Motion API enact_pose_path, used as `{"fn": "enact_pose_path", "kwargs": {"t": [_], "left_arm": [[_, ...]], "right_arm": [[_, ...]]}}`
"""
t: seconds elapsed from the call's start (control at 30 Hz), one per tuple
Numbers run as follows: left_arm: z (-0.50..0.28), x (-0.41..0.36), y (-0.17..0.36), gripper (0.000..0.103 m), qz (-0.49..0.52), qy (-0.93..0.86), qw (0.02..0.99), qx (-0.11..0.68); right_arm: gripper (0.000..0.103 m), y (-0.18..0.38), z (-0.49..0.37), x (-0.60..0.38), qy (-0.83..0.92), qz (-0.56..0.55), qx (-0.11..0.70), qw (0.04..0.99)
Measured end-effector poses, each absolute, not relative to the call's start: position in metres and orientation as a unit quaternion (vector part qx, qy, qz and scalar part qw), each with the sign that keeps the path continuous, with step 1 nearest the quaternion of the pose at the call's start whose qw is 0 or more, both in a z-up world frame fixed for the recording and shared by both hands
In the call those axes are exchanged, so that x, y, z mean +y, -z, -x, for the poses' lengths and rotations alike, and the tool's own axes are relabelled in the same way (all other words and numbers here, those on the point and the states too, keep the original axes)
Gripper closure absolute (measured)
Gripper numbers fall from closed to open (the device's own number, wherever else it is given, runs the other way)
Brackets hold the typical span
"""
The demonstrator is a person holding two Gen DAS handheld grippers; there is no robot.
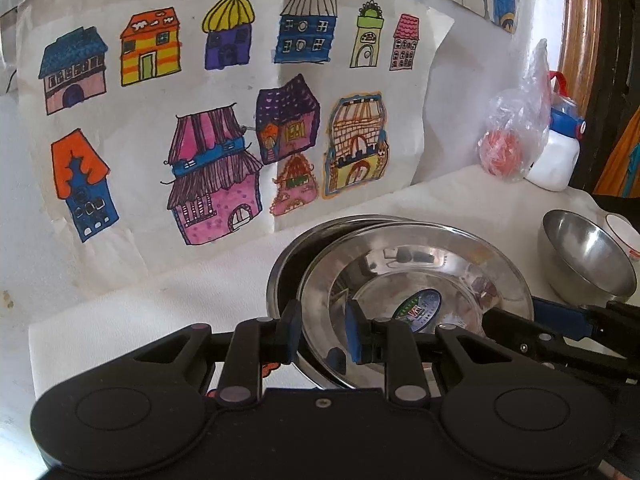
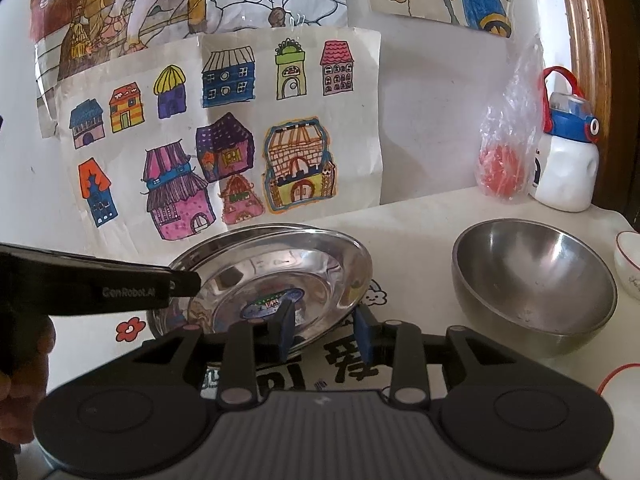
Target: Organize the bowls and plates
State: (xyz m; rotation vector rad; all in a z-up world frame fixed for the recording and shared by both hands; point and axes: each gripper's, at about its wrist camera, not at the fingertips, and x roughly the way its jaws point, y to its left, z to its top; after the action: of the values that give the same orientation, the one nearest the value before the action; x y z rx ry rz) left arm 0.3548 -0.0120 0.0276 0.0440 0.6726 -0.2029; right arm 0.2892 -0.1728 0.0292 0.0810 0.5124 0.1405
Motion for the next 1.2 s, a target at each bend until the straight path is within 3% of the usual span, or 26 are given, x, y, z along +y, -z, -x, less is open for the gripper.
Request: {"fn": "enact_pose_path", "kwargs": {"t": [0.13,0.2,0.27,0.33,0.5,0.67,0.97,1.2], "left_arm": [[-0.354,-0.009,-0.030,0.078,-0.018,0.100,0.940,0.326],[-0.353,-0.008,-0.032,0.078,-0.014,0.102,0.941,0.323],[-0.350,-0.007,-0.033,0.078,-0.010,0.103,0.942,0.319],[-0.348,-0.006,-0.035,0.075,-0.007,0.104,0.943,0.317],[-0.342,-0.003,-0.040,0.062,0.003,0.106,0.946,0.307],[-0.332,-0.002,-0.047,0.040,0.008,0.103,0.950,0.293],[-0.304,-0.001,-0.063,0.019,0.024,0.106,0.958,0.264],[-0.277,-0.011,-0.070,0.006,0.037,0.127,0.961,0.244]], "right_arm": [[0.066,-0.027,-0.288,-0.171,-0.064,-0.033,0.249,0.966],[0.061,-0.026,-0.287,-0.171,-0.065,-0.032,0.249,0.966],[0.048,-0.026,-0.284,-0.169,-0.055,-0.019,0.242,0.968],[0.044,-0.027,-0.280,-0.166,-0.049,-0.005,0.234,0.971],[0.030,-0.028,-0.272,-0.169,-0.050,-0.007,0.223,0.974],[0.021,-0.031,-0.261,-0.170,-0.049,-0.006,0.210,0.976],[0.005,-0.045,-0.219,-0.190,-0.025,-0.026,0.163,0.986],[0.000,-0.058,-0.177,-0.215,0.003,-0.042,0.125,0.991]]}}
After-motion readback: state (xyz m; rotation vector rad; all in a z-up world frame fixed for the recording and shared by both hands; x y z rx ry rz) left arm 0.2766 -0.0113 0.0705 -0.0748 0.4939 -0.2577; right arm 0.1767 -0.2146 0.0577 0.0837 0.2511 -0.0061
